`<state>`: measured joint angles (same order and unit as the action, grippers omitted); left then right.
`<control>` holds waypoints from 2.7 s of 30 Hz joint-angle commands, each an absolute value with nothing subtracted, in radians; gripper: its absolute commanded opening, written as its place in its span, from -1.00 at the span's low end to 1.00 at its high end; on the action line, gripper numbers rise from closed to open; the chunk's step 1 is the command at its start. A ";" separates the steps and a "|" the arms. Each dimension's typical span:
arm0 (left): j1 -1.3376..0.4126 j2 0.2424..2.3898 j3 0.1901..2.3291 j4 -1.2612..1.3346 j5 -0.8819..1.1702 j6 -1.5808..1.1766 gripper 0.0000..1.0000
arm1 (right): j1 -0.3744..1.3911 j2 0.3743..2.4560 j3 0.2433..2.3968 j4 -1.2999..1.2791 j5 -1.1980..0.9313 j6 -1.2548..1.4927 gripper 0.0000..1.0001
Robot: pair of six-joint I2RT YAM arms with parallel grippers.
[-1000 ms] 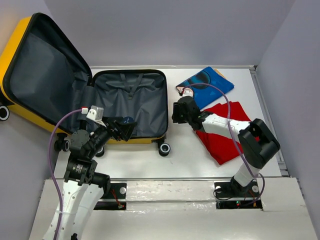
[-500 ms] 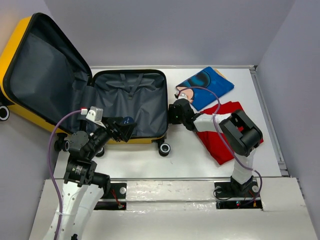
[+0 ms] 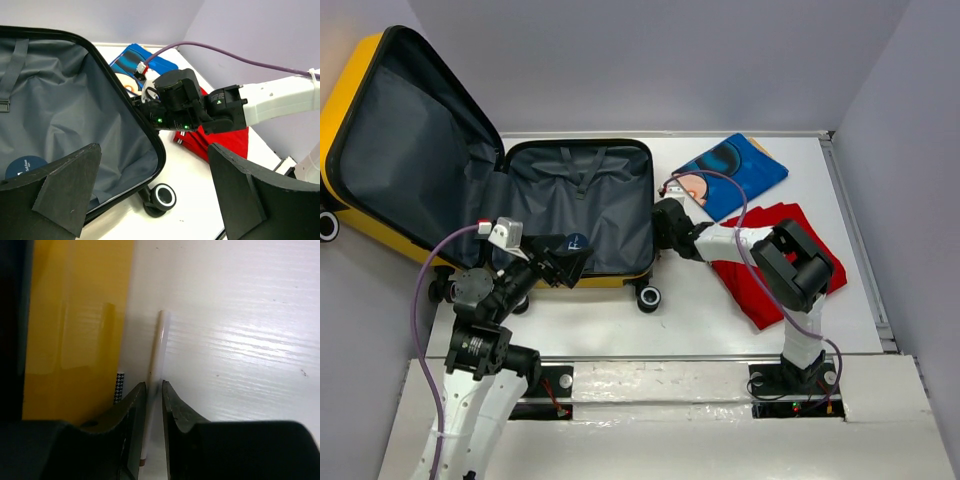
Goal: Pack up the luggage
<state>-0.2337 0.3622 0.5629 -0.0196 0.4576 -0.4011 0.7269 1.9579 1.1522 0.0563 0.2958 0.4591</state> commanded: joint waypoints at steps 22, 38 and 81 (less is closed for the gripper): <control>-0.244 0.324 0.563 0.021 0.476 -0.396 0.98 | 0.761 1.467 1.034 -0.213 0.457 0.404 -0.86; -0.233 0.356 0.563 0.014 0.456 -0.396 0.98 | 0.844 1.579 1.306 -0.098 0.147 0.429 0.58; -0.825 1.388 0.983 -0.087 -0.359 -0.371 0.36 | 0.655 1.822 1.038 0.460 -0.399 0.641 -0.72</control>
<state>-0.8230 1.3685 0.9432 -0.1047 -0.2962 -0.3904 0.6022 1.8130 0.9440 0.3634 -0.3035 0.6250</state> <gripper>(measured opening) 0.694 0.136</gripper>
